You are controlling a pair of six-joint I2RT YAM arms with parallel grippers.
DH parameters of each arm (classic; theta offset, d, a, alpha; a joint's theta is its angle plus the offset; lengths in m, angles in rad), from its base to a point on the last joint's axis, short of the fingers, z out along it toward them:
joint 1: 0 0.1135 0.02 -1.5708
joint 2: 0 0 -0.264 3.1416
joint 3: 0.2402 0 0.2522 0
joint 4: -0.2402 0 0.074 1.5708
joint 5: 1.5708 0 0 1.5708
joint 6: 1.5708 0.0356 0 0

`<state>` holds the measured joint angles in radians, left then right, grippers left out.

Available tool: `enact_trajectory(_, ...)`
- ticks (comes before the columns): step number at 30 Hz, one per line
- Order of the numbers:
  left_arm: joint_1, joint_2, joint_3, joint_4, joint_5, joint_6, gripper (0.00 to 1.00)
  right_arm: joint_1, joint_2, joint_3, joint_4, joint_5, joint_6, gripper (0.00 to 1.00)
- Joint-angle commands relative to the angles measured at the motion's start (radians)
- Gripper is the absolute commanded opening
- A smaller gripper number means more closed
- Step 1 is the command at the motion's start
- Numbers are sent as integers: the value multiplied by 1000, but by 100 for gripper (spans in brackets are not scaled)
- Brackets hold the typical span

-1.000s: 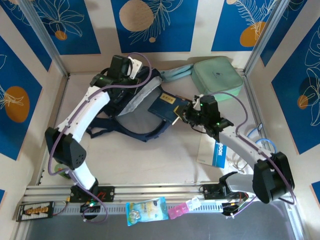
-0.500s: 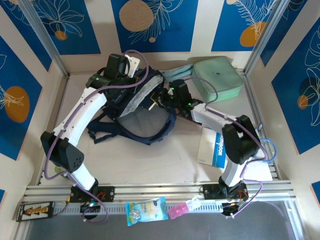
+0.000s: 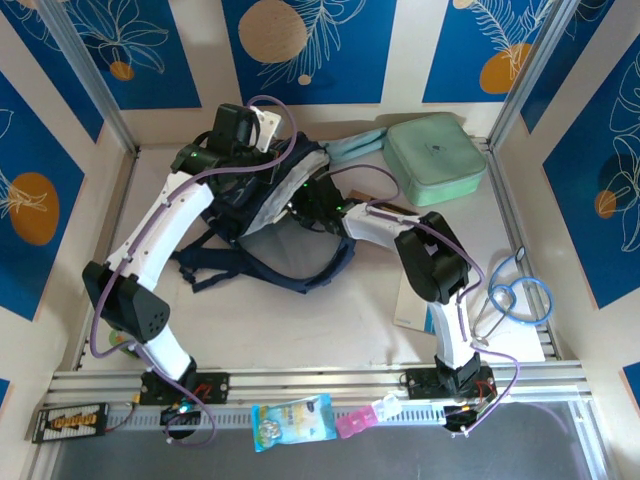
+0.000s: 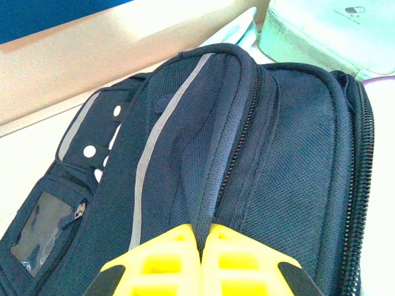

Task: Pack the student bag
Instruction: Place the book in the student bag.

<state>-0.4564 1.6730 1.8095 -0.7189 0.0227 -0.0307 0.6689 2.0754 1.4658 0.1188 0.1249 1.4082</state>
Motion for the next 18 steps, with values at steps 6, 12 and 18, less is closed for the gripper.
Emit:
enact_trajectory(6,-6,-31,77,102,74,-50,0,-9,109,124,24,30,81,17)
enact_trajectory(12,-5,-27,79,93,71,-53,0,-35,108,117,110,-158,31,29)
enact_trajectory(18,-3,-32,42,98,39,-45,0,-64,-74,-61,99,-229,13,55)
